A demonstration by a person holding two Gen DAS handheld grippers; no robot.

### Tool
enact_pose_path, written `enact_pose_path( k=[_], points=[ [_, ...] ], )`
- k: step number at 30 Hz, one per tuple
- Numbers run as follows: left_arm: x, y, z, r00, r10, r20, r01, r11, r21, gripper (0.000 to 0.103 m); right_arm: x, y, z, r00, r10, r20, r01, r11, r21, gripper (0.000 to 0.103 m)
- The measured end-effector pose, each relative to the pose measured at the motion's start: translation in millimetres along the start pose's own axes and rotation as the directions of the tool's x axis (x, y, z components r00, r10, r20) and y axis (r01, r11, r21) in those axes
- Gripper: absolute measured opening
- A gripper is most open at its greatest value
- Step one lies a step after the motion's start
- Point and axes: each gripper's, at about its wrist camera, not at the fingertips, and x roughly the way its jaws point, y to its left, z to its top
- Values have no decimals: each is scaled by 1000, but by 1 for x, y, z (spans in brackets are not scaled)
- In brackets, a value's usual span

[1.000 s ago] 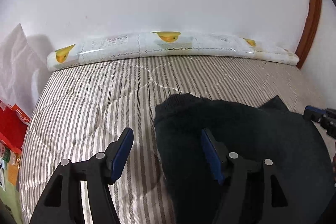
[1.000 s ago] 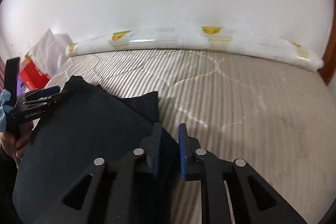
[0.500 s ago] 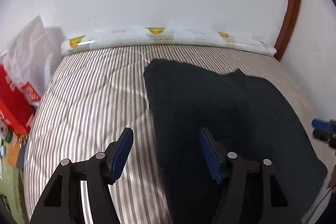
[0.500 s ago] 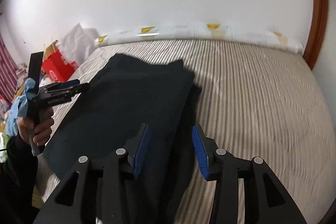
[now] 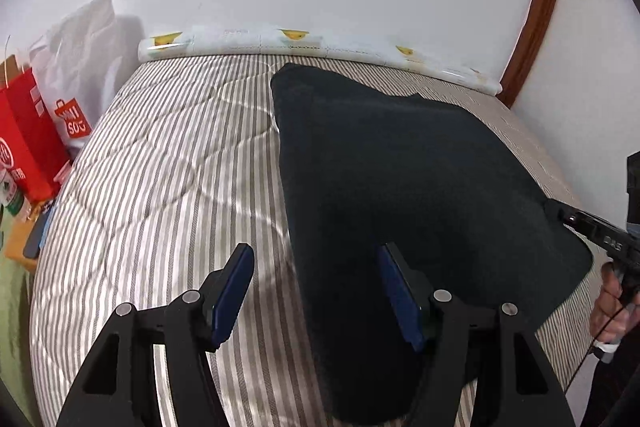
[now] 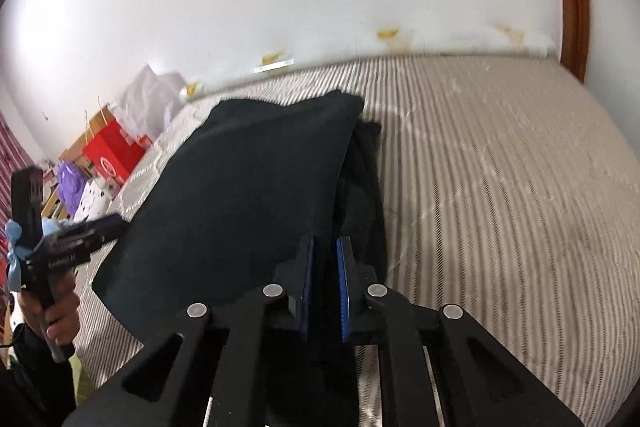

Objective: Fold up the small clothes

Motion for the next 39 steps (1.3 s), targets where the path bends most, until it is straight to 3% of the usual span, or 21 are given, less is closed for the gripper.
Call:
enact_pose_path(
  k=[3,8,10,12,14,23,28,31,36,39],
  points=[
    [-2,-2,-6,1000,3,-2,-3,1000,-1,63,13,-2,-8,999,-32,-40,32,999,7,11],
    [-11,-7,-17,1000,2,8,-2,1000,8,63,-10,5,-11,993,-120,18,119,992,41,14],
    [-13,-8,-21,1000,-2,11,1,1000,2,63,-23,12,-18,995,-87,49,85,995,45,16],
    [-15,-8,-27,1000,-9,9,9,1000,-13,63,-23,19,-26,996,-86,26,86,996,4,17],
    [-19,-8,-33,1000,-25,7,25,999,-31,63,-19,21,-36,991,-137,9,137,990,-28,17],
    [-52,-15,-47,1000,13,18,-12,999,-42,63,-60,12,-46,968,-250,-3,250,968,26,23],
    [-90,-31,-33,994,85,73,-80,995,-66,63,-96,32,-31,964,-264,42,262,964,46,61],
    [-113,-42,-27,990,114,89,-107,991,-80,72,-115,49,-24,956,-280,84,279,960,28,71],
    [-143,-63,-26,981,156,118,-150,987,-59,83,-143,70,-21,957,-274,99,275,961,2,75],
    [-158,-75,-26,979,160,122,-155,987,-47,86,-159,82,-22,946,-302,120,306,952,-15,89]
  ],
)
